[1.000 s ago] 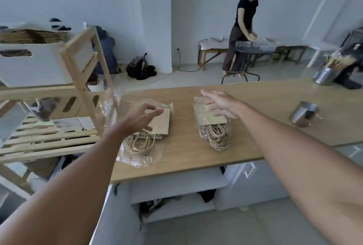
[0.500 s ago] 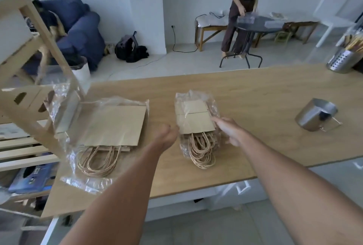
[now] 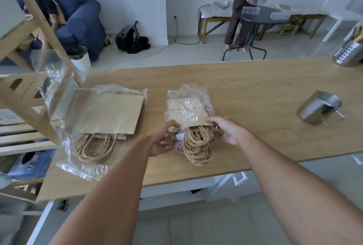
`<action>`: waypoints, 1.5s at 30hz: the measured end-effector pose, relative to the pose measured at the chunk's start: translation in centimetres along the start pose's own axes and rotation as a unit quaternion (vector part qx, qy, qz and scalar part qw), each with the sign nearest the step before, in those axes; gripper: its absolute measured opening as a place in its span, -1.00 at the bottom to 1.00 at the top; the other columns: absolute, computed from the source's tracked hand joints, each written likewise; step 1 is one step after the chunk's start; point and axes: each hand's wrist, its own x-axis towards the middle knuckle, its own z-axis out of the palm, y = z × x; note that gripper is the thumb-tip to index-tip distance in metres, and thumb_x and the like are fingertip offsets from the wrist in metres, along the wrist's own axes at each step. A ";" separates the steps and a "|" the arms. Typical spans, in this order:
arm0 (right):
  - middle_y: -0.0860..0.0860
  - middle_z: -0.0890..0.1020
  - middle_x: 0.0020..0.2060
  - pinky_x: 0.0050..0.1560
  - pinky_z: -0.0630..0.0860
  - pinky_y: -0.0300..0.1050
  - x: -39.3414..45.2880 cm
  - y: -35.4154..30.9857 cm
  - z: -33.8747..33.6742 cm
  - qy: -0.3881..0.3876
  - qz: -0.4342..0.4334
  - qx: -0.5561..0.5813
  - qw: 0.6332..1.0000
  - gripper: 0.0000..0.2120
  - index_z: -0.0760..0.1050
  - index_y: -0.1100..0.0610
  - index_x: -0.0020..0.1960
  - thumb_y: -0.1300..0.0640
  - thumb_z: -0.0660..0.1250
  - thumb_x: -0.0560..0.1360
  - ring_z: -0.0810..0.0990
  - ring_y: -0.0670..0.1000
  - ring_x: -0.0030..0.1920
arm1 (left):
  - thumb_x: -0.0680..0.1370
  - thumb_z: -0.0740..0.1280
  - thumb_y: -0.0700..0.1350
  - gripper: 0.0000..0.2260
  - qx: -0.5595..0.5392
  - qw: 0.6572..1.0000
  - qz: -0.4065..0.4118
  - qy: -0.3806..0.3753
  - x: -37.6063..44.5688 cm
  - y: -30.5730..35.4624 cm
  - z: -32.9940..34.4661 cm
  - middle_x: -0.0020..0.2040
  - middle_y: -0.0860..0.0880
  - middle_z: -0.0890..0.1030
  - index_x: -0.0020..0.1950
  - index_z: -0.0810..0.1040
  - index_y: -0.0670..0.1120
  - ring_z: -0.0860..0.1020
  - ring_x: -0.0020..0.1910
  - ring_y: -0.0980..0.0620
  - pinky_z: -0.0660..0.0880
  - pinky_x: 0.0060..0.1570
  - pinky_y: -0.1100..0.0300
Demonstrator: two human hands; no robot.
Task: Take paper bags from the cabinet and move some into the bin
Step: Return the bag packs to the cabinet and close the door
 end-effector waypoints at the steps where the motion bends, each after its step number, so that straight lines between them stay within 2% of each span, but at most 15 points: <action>1: 0.21 0.70 0.05 -0.34 0.61 -0.03 -0.7 0.5 0.3 0.001 -0.002 -0.003 1.000 -0.65 0.63 0.21 0.21 0.05 0.53 0.51 0.65 0.16 -0.19 | 0.50 0.48 0.01 -0.77 -0.009 1.000 -0.005 -0.004 -0.8 -0.8 -0.2 -0.29 -0.05 0.34 -0.17 0.52 -0.09 0.33 -0.38 0.01 0.49 -0.24 0.16; 4: 0.22 0.73 0.07 -0.26 0.55 -0.04 -3.7 2.3 2.0 -0.001 -0.019 -0.008 1.000 -0.67 0.65 0.17 0.16 0.03 0.55 0.48 0.66 0.14 -0.14 | 0.49 0.51 -0.02 -0.74 -0.033 0.999 -0.001 -0.008 -3.6 -3.7 -1.0 -0.18 -0.09 0.46 -0.08 0.47 -0.11 0.45 -0.38 -0.01 0.51 -0.22 0.08; 8: 0.19 0.72 -0.02 -0.21 0.58 0.01 -8.5 5.6 4.2 -0.021 -0.028 0.009 0.999 -0.68 0.63 0.16 0.17 0.05 0.54 0.48 0.66 0.14 -0.15 | 0.47 0.55 -0.08 -0.62 -0.060 0.998 0.027 0.023 -8.4 -8.1 -2.0 0.09 -0.15 0.57 0.20 0.52 -0.14 0.59 -0.02 -0.17 0.59 -0.14 -0.02; 10: 0.15 0.71 -0.09 -0.20 0.61 0.00 -10.9 7.7 5.0 -0.052 -0.022 0.017 0.998 -0.65 0.62 0.18 0.21 0.08 0.55 0.48 0.66 0.12 -0.21 | 0.49 0.52 -0.08 -0.64 -0.043 0.999 0.030 0.014 -11.2 -10.6 -2.5 0.14 -0.15 0.58 0.22 0.53 -0.15 0.60 0.02 -0.17 0.60 -0.08 -0.04; 14: 0.16 0.66 0.01 -0.09 0.65 0.06 -15.4 12.9 6.1 -0.114 -0.003 0.009 0.993 -0.65 0.56 0.21 0.24 0.14 0.52 0.51 0.64 0.15 -0.11 | 0.51 0.53 -0.13 -0.61 -0.044 0.999 0.015 -0.003 -15.7 -17.3 -4.0 0.30 -0.14 0.59 0.29 0.56 -0.17 0.70 0.03 -0.18 0.65 0.11 -0.12; 16: 0.18 0.65 0.06 -0.19 0.66 0.06 -16.8 16.1 6.4 -0.136 0.024 -0.002 0.990 -0.60 0.54 0.21 0.28 0.14 0.52 0.50 0.64 0.17 -0.09 | 0.48 0.56 -0.17 -0.54 -0.056 0.998 -0.011 -0.001 -16.9 -21.1 -4.7 0.36 -0.15 0.54 0.35 0.55 -0.19 0.70 0.11 -0.22 0.68 0.06 -0.14; 19: 0.20 0.65 0.09 -0.26 0.64 0.00 -18.3 21.8 6.9 -0.150 0.064 -0.013 0.987 -0.54 0.53 0.22 0.32 0.15 0.54 0.48 0.63 0.17 -0.10 | 0.49 0.55 -0.22 -0.50 -0.067 0.996 -0.050 -0.015 -17.8 -26.9 -5.3 0.37 -0.17 0.52 0.39 0.51 -0.24 0.74 -0.02 -0.20 0.67 0.10 -0.21; 23: 0.16 0.62 -0.04 -0.32 0.60 -0.04 -18.4 28.0 7.6 -0.121 0.092 -0.010 0.988 -0.72 0.54 0.18 0.18 0.19 0.49 0.51 0.59 0.12 -0.14 | 0.49 0.55 -0.22 -0.58 -0.063 0.995 -0.079 -0.002 -16.8 -32.6 -4.4 0.39 -0.14 0.51 0.32 0.55 -0.21 0.74 -0.05 -0.17 0.66 0.06 -0.16; 27: 0.14 0.60 -0.17 -0.48 0.53 -0.15 -15.7 31.9 7.1 -0.075 0.095 -0.011 0.993 -0.76 0.56 0.20 0.17 0.18 0.46 0.54 0.58 0.10 -0.31 | 0.50 0.55 -0.18 -0.50 -0.059 0.995 -0.073 0.019 -12.9 -35.4 -3.2 0.42 -0.15 0.47 0.39 0.49 -0.17 0.72 0.09 -0.19 0.68 0.06 -0.13; 31: 0.14 0.63 -0.13 -0.43 0.52 -0.14 -10.2 34.5 6.5 -0.016 0.061 0.009 0.998 -0.64 0.55 0.26 0.28 0.19 0.49 0.53 0.57 0.07 -0.37 | 0.51 0.52 -0.16 -0.62 -0.058 0.997 -0.036 0.045 -6.9 -36.4 -2.2 0.30 -0.21 0.59 0.29 0.54 -0.17 0.70 0.01 -0.16 0.68 0.10 -0.10; 35: 0.19 0.68 0.04 0.03 0.58 0.07 -4.1 36.1 5.7 0.012 0.047 0.005 0.999 -0.68 0.55 0.25 0.29 0.17 0.45 0.57 0.60 0.08 -0.23 | 0.52 0.51 -0.13 -0.69 -0.017 0.998 -0.008 0.060 0.8 -36.2 -1.5 0.09 -0.15 0.69 0.23 0.61 -0.18 0.71 -0.18 -0.09 0.68 -0.16 0.05; 37: 0.19 0.69 0.08 -0.02 0.60 0.05 -0.6 36.3 5.1 0.023 0.026 0.012 0.999 -0.68 0.57 0.24 0.29 0.16 0.44 0.58 0.64 0.11 -0.17 | 0.54 0.50 -0.11 -0.71 0.015 0.998 0.013 0.062 4.6 -35.5 -1.3 -0.03 -0.13 0.72 0.22 0.63 -0.19 0.72 -0.30 -0.04 0.67 -0.24 0.10; 41: 0.03 0.66 0.02 0.28 0.56 0.11 7.2 36.3 4.9 0.051 -0.039 -0.011 0.998 -0.93 0.63 0.06 0.07 0.11 0.41 0.60 0.63 0.10 0.11 | 0.55 0.51 -0.02 -0.77 0.087 0.989 0.076 0.090 12.1 -33.5 -1.8 -0.19 -0.07 0.78 0.09 0.68 -0.14 0.73 -0.22 -0.04 0.66 0.04 0.09; 43: 0.01 0.66 0.03 0.35 0.52 0.13 10.8 35.9 5.1 0.063 -0.057 -0.038 0.996 -0.94 0.60 -0.04 0.03 0.01 0.43 0.58 0.62 0.10 0.16 | 0.55 0.50 0.05 -0.74 0.136 0.978 0.098 0.128 15.2 -32.1 -2.0 -0.36 0.01 0.71 0.03 0.66 -0.14 0.67 -0.34 -0.02 0.57 -0.26 0.25; 45: 0.05 0.69 0.13 0.33 0.55 0.16 14.1 35.6 5.1 0.057 -0.068 -0.055 0.995 -0.77 0.61 -0.04 0.17 -0.08 0.42 0.55 0.65 0.12 0.16 | 0.52 0.49 0.08 -0.68 0.156 0.969 0.106 0.159 18.2 -31.0 -2.3 -0.24 -0.04 0.67 0.05 0.64 -0.16 0.59 -0.34 0.00 0.43 -0.42 0.24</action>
